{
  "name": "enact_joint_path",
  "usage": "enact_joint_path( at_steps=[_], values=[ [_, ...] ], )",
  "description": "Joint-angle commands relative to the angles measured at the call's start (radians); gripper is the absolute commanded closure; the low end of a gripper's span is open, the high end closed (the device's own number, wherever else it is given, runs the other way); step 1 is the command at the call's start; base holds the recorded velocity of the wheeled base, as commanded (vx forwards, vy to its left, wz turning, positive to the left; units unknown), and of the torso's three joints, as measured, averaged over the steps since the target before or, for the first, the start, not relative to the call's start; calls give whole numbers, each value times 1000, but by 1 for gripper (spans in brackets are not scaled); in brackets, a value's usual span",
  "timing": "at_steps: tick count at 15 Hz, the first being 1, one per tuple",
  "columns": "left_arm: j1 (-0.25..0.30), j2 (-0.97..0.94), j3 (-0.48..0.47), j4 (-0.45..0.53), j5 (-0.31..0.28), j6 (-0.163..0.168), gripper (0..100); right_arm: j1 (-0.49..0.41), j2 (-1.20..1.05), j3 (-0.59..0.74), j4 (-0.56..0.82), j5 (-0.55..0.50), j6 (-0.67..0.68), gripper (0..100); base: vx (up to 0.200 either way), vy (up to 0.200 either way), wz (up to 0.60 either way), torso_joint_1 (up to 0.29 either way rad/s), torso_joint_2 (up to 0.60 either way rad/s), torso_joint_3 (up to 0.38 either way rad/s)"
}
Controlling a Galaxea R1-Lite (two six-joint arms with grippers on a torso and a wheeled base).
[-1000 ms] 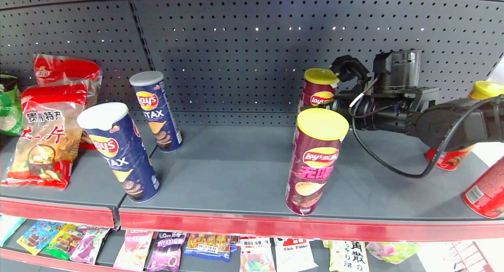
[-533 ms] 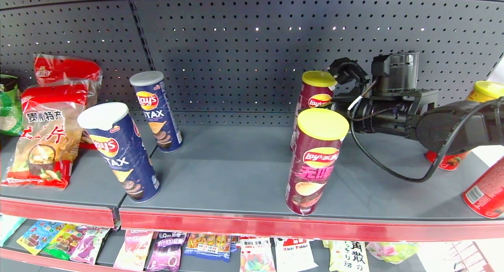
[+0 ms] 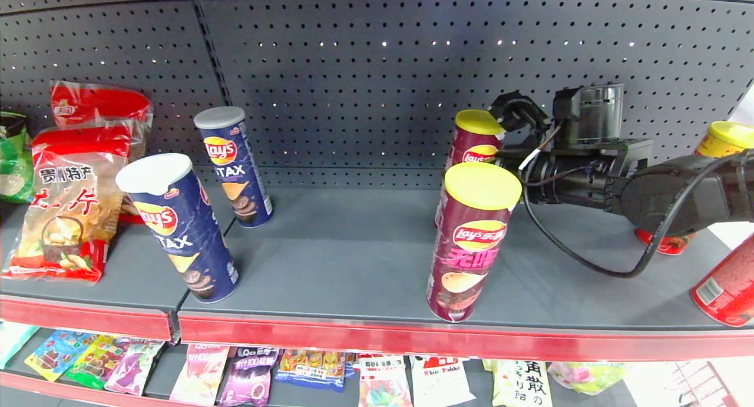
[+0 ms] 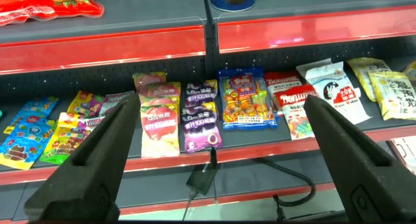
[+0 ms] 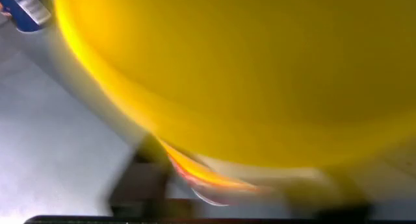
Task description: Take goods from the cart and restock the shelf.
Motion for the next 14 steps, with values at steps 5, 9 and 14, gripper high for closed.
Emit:
enact_joint_path(
  at_steps=[5, 9, 14],
  values=[
    [0, 1, 0, 0, -1, -2, 0, -3, -54, 19, 7, -2, 4, 0, 0, 0, 0, 0, 0, 0],
    [0, 1, 0, 0, -4, -2, 0, -9, -154, 149, 6, -28, 30, 0, 0, 0, 0, 0, 0, 0],
    [0, 1, 0, 0, -36, -2, 0, -34, -289, 297, 7, -76, 59, 0, 0, 0, 0, 0, 0, 0]
  ],
)
